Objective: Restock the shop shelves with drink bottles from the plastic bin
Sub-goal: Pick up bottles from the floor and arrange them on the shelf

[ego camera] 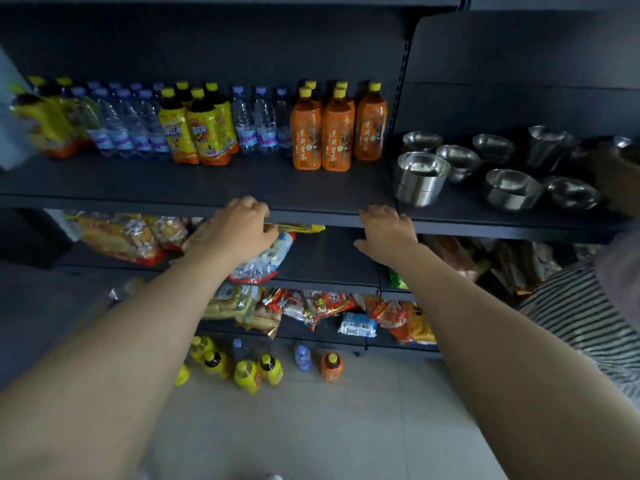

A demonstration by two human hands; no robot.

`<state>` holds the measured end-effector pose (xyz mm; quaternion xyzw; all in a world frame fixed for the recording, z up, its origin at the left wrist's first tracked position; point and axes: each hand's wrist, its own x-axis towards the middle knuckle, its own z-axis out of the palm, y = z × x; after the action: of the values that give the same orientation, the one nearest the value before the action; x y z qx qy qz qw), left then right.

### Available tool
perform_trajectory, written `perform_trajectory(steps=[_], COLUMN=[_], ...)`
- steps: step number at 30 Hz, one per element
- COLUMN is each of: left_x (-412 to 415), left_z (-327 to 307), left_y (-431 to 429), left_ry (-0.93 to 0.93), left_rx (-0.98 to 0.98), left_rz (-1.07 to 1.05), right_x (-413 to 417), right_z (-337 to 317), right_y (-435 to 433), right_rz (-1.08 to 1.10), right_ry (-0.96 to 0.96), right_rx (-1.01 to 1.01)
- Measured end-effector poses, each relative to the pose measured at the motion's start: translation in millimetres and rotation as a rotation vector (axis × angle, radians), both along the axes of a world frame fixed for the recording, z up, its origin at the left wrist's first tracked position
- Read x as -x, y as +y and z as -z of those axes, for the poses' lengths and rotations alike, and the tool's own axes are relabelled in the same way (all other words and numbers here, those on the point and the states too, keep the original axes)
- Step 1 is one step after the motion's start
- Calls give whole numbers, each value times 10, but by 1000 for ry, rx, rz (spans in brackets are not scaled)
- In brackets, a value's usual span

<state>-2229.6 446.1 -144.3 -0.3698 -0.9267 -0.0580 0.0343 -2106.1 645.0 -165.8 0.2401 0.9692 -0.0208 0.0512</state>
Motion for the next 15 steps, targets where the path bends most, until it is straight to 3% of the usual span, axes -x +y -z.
perform_trajectory(steps=[7,15], left_x=[-212,-225], left_z=[526,1251], left_y=[-161,-452], left_ry=[51,-41], left_rx=[34,68], left_rz=[40,90], right_x=[-185,-200], right_z=[449,1011], right_y=[-335,-653], right_rz=[4,61], right_ry=[-56,-48], right_rx=[8,76])
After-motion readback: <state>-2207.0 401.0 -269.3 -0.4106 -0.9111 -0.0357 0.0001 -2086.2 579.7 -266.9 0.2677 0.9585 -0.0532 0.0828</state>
